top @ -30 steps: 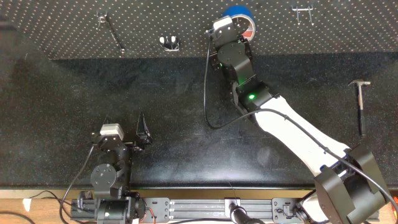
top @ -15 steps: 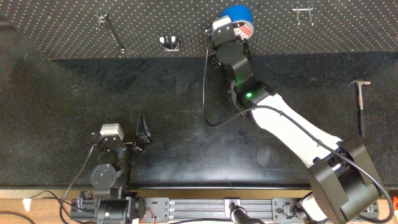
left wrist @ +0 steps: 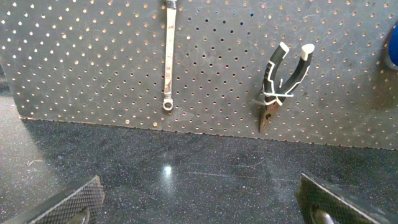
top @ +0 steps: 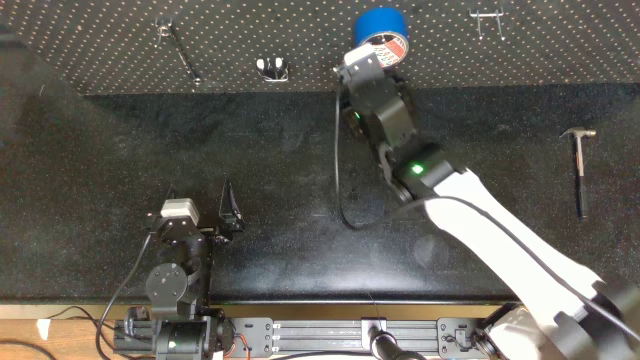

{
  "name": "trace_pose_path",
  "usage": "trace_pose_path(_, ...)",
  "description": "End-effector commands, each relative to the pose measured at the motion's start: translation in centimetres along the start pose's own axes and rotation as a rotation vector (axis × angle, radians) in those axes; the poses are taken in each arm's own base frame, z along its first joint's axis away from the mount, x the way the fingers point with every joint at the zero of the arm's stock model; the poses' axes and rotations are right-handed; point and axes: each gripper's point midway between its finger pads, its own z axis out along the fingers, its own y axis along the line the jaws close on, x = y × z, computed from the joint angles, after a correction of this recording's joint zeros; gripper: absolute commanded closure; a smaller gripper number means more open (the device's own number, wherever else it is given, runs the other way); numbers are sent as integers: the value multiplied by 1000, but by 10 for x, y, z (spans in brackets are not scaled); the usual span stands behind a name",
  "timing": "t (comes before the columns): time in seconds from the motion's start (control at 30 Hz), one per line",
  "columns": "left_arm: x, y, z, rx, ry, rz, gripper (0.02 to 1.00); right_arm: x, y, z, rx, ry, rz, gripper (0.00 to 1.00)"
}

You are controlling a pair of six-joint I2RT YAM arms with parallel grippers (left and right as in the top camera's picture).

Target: Place Tools Onto Pegboard

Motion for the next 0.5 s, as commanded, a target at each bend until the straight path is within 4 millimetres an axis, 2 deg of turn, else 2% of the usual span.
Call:
trace_pose_path(0.03, 1, 0, 0, 1, 1, 12, 23, 15, -15, -63, -55, 97, 8, 23)
trace_pose_path(0.07, 1, 0, 0, 0, 1, 12, 25, 28, -22, -70, -44, 150, 30, 25)
trace_pose_path(0.17, 1, 0, 0, 0, 1, 12, 23, 120, -60, -105, 30, 534, 196, 25)
trace_pose_path(0.27, 1, 0, 0, 1, 1, 12, 23, 183, -93, -139, 76, 825, 392, 25)
trace_pose_path(0.4, 1, 0, 0, 1, 1, 12, 23, 212, -133, -148, 102, 905, 522, 25)
trace_pose_path(0.5, 1, 0, 0, 0, 1, 12, 23, 231, -164, -150, 123, 936, 517, 25)
